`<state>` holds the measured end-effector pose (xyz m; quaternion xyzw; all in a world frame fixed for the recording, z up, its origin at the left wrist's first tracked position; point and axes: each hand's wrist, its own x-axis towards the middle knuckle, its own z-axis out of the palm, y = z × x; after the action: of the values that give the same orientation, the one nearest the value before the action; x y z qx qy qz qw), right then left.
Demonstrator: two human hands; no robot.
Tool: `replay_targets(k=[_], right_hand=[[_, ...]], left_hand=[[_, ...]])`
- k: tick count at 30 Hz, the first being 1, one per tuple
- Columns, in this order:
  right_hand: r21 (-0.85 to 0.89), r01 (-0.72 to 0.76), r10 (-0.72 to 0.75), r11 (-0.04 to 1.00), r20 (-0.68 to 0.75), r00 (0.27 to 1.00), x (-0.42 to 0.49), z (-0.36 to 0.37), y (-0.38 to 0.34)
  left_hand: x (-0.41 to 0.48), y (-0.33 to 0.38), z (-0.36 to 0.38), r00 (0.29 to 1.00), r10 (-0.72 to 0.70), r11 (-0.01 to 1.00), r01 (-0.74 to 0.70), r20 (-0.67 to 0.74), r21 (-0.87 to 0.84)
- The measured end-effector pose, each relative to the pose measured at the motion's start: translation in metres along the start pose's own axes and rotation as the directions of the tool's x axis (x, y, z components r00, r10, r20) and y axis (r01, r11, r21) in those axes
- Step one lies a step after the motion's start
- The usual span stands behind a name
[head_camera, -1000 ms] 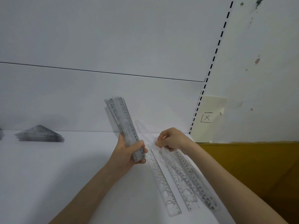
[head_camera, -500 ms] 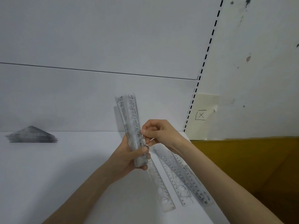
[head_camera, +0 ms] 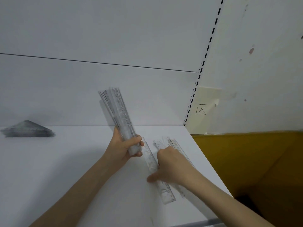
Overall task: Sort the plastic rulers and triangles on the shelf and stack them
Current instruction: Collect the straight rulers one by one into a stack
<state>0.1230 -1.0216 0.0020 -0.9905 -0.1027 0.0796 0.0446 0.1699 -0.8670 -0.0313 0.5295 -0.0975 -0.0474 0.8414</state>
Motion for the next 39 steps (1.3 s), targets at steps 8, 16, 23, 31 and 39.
replay_targets(k=[8, 16, 23, 31, 39], right_hand=[[0.185, -0.083, 0.069, 0.979, 0.078, 0.995, 0.006, 0.001, -0.001], [0.477, -0.140, 0.032, 0.867, 0.228, 0.973, 0.016, -0.012, 0.019], [0.851, 0.093, -0.054, 0.518, -0.076, 0.996, 0.012, -0.040, 0.048], [0.888, 0.263, -0.151, 0.377, -0.222, 0.963, 0.034, -0.049, 0.019], [0.882, 0.286, -0.117, 0.374, -0.261, 0.958, 0.040, -0.051, 0.008]], left_hand=[[-0.004, 0.001, 0.001, 1.000, 0.013, 1.000, -0.013, 0.014, -0.004], [-0.006, 0.002, 0.002, 1.000, 0.012, 0.999, -0.011, 0.028, -0.032], [-0.009, 0.003, 0.006, 0.989, -0.046, 0.998, 0.053, 0.142, -0.043], [-0.017, 0.005, 0.011, 0.936, -0.114, 0.991, 0.131, 0.334, -0.031], [-0.016, 0.007, 0.009, 0.933, -0.116, 0.993, 0.122, 0.340, 0.003]])
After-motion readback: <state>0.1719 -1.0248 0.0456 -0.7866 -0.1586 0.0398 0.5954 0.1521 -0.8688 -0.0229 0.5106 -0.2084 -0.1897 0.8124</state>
